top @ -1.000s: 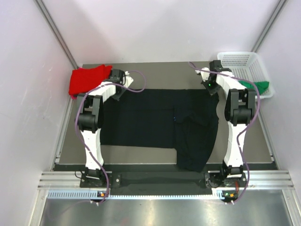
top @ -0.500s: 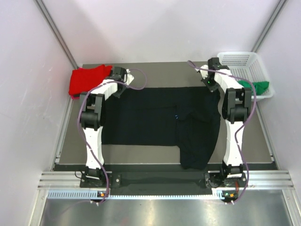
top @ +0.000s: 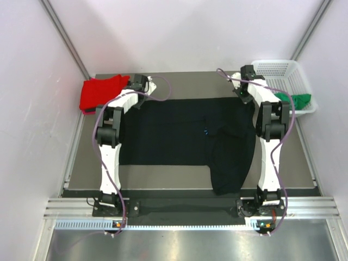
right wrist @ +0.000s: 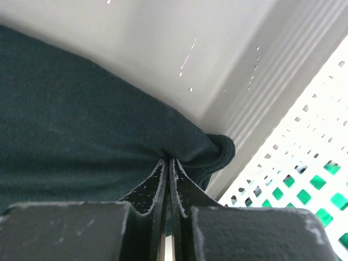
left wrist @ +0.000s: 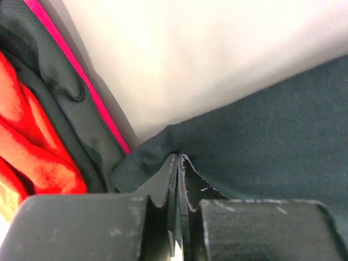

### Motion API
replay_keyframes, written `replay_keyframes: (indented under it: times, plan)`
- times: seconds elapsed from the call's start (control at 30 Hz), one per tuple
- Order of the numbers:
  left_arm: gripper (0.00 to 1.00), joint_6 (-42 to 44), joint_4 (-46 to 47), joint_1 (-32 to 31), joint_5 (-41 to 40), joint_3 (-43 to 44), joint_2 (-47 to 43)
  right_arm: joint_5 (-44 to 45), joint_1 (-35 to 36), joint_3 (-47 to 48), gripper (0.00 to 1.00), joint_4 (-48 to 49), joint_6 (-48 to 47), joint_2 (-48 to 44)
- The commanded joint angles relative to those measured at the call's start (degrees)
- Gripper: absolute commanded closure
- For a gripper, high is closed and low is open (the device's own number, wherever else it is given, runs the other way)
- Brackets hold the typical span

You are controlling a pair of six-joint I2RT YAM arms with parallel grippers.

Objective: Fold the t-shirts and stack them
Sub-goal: Fold the tshirt

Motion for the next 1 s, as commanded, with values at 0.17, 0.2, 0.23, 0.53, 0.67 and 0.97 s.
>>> replay_keyframes:
  times: [0.17,0.2,0.23,0.53,0.67,0.97]
  plan:
    - [0.8,-2.5,-1.3,-4.3,3.9,-5.8,-22.3,-18.3,-2.1,-20.6,0.54,7.7,-8.8,-29.8]
    - [0.77,-2.5,-1.5,-4.8,4.0,-6.2,-24.3,-21.0,-2.1,-23.5,0.28,9.5,-10.2,-33.2]
    - [0.65,-3.3,-1.8,-5.7,4.2,-7.0,-27.6,-26.8,-2.1,-26.2,0.1,9.6,-14.6,-36.6]
    - [0.61,-4.1,-3.0,-6.7,4.3,-26.6,-39.3,-40.1,2.5,-52.3,0.0,-2.6,-30.1,-60.8]
    - [0.62,-4.1,-1.6,-6.5,5.4,-33.2,-42.2,-34.3,6.7,-70.6,0.0,-3.2,-39.6,-71.9]
    - [0.63,-5.1,-2.2,-6.5,8.2,-44.2,-46.3,-31.3,9.1,-93.3,0.39,-8.9,-64.2,-97.3]
